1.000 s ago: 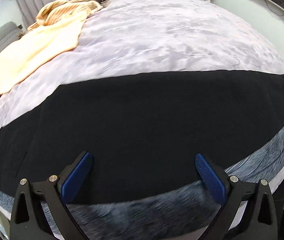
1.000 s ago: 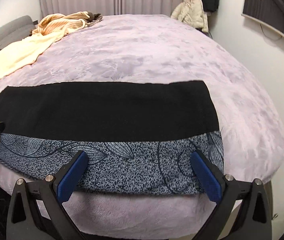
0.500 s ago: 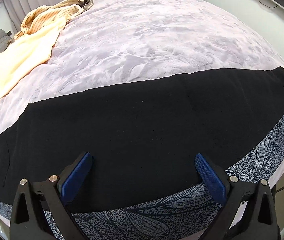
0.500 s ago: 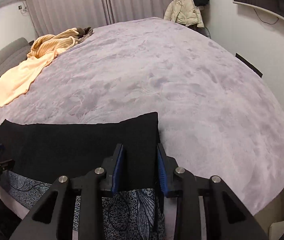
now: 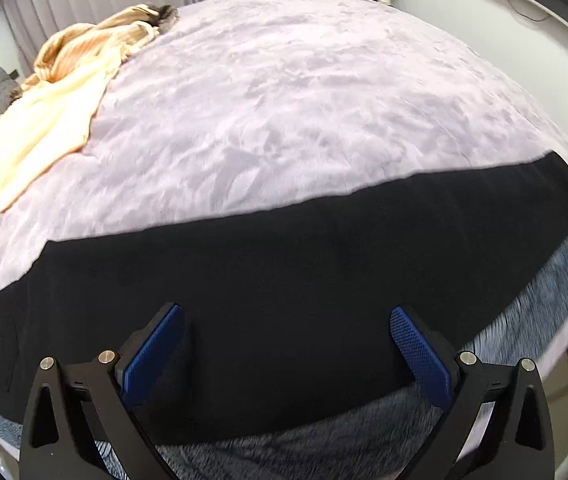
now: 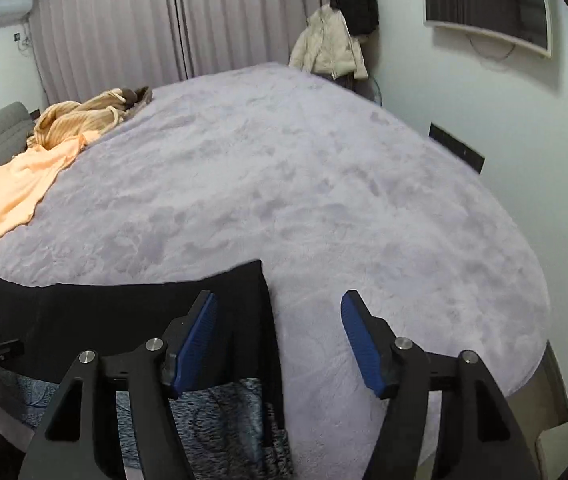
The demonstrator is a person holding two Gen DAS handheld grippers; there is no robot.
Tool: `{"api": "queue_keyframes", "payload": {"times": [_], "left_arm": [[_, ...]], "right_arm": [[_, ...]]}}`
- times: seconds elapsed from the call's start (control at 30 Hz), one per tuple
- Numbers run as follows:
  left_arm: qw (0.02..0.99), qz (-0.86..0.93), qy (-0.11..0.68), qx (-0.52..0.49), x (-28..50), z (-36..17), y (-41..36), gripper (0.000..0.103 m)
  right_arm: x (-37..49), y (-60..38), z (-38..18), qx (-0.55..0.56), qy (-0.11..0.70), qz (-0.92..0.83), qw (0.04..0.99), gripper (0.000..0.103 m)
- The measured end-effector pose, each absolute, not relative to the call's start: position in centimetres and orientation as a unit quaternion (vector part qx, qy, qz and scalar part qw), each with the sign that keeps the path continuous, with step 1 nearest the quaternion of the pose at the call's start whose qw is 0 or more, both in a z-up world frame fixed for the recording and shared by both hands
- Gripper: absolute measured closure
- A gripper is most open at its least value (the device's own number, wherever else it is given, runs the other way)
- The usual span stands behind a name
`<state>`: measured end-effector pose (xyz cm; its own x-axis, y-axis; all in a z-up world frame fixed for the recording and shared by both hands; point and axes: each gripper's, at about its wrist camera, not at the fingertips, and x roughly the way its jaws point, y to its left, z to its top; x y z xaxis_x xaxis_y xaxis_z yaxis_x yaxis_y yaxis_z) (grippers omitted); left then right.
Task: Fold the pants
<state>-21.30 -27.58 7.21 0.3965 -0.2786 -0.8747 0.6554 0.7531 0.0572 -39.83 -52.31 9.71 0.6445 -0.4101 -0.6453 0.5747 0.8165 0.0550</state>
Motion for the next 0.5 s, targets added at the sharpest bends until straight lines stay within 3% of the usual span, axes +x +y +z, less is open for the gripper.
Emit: {"api": "queue_keyframes", "payload": {"times": [0.07, 0.17, 0.3, 0.5], "left_arm": [[0.808, -0.285, 0.484, 0.176, -20.4, 6.9, -28.9, 0.000], [0.812, -0.271, 0.493, 0.154, -19.4, 6.4, -30.4, 0.000], [0.810, -0.268, 0.489, 0.183, -19.7, 5.8, -31.5, 0.000], [0.796, -0.318, 0.494, 0.149, -24.2, 7.9, -29.1, 0.000]], "right_arm": [[-39.3, -49.4, 10.5, 0.120, 0.307, -0.238, 0.914, 0.020], [-36.9, -46.0, 8.8, 0.142, 0.339, -0.159, 0.916, 0.019], [-35.1, -45.3, 4.4, 0.127, 0.401, -0.176, 0.890, 0.020], [-42.7, -45.0, 9.3, 0.158, 0.327, -0.175, 0.915, 0.017]]}}
